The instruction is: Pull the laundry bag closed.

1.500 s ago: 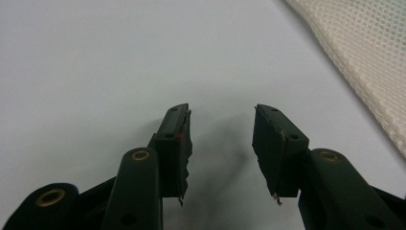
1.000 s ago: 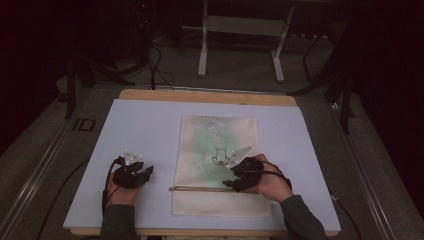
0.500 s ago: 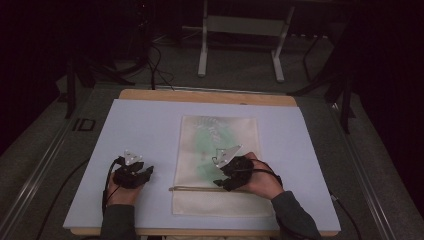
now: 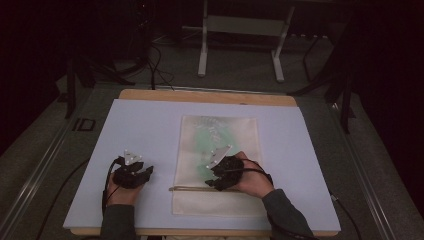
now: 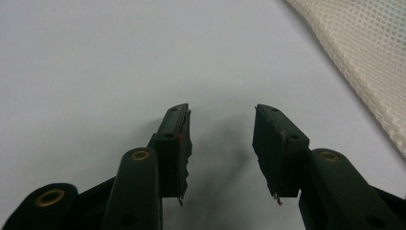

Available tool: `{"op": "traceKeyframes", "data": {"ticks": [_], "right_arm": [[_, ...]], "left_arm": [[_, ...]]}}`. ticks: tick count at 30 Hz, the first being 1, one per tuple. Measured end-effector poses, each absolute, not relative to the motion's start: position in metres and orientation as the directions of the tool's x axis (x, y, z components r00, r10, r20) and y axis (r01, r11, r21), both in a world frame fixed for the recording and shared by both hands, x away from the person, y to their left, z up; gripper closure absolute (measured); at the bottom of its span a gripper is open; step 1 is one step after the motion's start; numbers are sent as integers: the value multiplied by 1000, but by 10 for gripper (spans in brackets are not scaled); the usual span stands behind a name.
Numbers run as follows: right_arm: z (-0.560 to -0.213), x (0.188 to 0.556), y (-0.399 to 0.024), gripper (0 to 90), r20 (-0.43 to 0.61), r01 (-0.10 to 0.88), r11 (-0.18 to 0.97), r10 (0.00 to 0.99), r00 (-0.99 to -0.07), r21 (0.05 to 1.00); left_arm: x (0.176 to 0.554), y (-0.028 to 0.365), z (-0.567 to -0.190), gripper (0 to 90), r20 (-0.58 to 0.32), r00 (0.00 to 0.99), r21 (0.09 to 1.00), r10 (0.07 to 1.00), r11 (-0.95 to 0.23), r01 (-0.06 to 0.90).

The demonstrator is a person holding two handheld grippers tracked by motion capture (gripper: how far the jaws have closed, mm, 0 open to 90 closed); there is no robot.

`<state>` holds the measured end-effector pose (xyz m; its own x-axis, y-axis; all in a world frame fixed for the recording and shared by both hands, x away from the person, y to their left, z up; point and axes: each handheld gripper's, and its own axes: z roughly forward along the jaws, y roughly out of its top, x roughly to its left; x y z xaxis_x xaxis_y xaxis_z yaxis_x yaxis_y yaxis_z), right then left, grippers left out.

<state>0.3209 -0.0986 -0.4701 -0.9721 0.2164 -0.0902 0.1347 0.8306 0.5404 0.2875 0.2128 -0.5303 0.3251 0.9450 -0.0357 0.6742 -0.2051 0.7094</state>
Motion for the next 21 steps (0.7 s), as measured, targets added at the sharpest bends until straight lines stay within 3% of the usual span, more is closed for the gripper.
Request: {"op": "traceKeyframes", "data": {"ticks": [21], "right_arm": [[-477,320,-71,496,-77,103,833,172,-982,544]], "left_arm": [[287,213,-530,565,-38,326,709,945,-205,675]]}}
